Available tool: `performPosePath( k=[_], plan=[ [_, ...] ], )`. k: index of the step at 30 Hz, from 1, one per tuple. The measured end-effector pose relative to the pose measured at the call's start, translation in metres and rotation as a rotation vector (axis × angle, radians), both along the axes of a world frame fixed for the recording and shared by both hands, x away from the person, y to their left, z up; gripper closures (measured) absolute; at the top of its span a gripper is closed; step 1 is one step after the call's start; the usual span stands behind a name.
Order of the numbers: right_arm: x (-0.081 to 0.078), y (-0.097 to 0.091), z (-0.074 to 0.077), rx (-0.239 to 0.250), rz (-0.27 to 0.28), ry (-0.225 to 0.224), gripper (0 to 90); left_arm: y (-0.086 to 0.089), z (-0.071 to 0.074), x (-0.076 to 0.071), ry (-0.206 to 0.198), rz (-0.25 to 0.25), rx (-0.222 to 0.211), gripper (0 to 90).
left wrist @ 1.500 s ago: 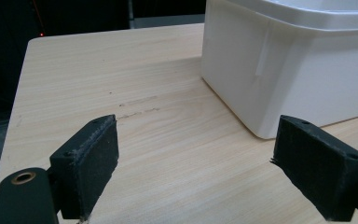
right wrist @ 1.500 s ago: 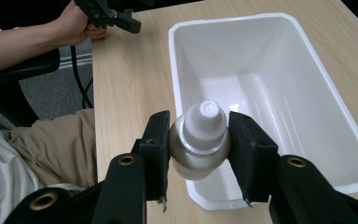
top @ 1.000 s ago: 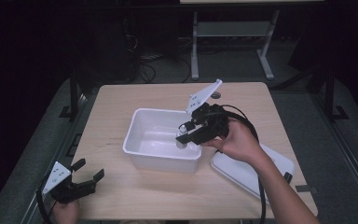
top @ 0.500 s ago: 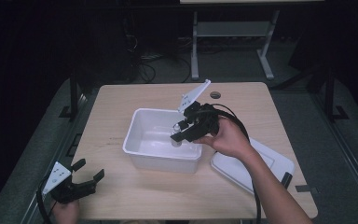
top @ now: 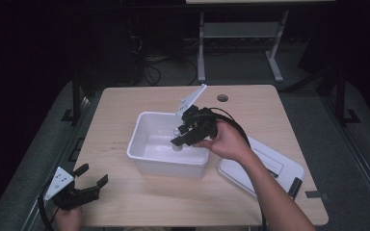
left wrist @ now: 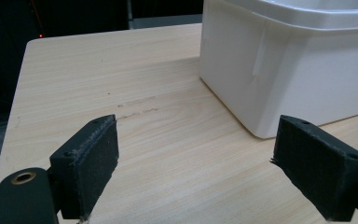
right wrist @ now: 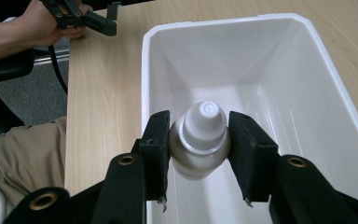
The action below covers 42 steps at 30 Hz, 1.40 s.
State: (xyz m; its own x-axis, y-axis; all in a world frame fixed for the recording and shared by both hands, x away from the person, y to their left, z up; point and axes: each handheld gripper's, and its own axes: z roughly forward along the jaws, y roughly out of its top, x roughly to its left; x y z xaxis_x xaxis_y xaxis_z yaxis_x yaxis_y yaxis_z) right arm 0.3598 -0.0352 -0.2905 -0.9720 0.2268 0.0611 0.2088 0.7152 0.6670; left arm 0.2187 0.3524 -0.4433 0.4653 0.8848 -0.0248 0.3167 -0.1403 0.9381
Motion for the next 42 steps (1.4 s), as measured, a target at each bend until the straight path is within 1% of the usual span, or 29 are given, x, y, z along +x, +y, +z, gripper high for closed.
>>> performPosePath(
  k=[6,12,20,31,39,42],
  plan=[
    [0.004,0.008,-0.011,-0.016,0.009,0.006,59.7,0.001,0.0,0.0,0.0,-0.001,0.001,13.0],
    [0.008,0.015,-0.02,-0.032,0.007,0.015,59.7,0.001,0.0,0.0,0.0,0.0,0.0,13.0],
    [0.014,0.022,-0.031,-0.038,0.011,0.034,59.7,0.001,0.0,0.0,0.0,-0.001,-0.003,13.0],
    [0.018,0.029,-0.044,-0.057,0.01,0.051,59.6,0.001,0.0,-0.001,-0.002,-0.003,-0.003,13.0],
    [0.021,0.038,-0.054,-0.069,0.025,0.064,59.6,0.002,0.0,-0.001,-0.002,-0.001,-0.004,13.0],
    [0.021,0.041,-0.057,-0.087,0.024,0.078,59.6,0.002,0.0,-0.001,-0.001,-0.002,-0.003,13.0]
  ],
)
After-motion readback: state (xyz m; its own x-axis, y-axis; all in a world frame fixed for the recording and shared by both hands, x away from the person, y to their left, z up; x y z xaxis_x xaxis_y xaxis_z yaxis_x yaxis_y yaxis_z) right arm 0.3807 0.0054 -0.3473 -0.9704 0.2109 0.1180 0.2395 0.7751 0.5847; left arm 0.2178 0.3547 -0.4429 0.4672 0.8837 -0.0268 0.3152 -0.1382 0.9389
